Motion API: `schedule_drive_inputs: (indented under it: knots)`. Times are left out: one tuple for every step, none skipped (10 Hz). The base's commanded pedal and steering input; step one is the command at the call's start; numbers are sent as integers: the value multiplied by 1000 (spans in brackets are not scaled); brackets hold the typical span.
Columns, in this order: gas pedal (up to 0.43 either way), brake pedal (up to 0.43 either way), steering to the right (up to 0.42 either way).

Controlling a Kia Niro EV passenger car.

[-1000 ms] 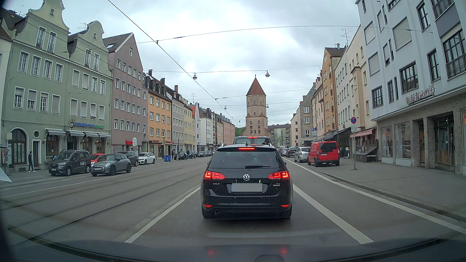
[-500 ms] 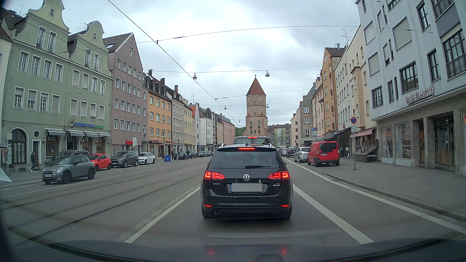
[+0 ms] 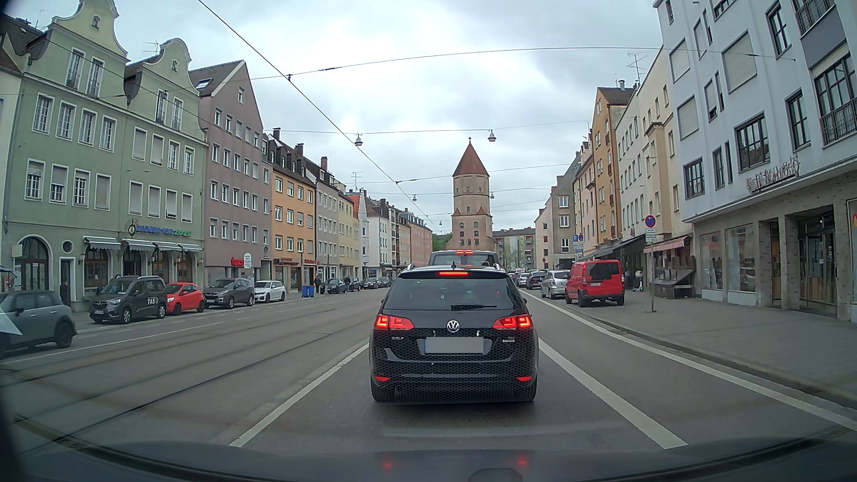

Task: Follow the waypoints while adhering to traffic rules and regulations

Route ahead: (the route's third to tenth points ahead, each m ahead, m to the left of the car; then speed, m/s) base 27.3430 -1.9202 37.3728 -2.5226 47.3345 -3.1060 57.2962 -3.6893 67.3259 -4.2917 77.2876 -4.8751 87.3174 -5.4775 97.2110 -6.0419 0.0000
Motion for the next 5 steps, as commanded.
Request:
schedule_drive_inputs:
  knots:
    - [0,207,-4]
    - [0,207,-4]
    - [0,207,-4]
    - [0,207,-4]
    - [0,207,-4]
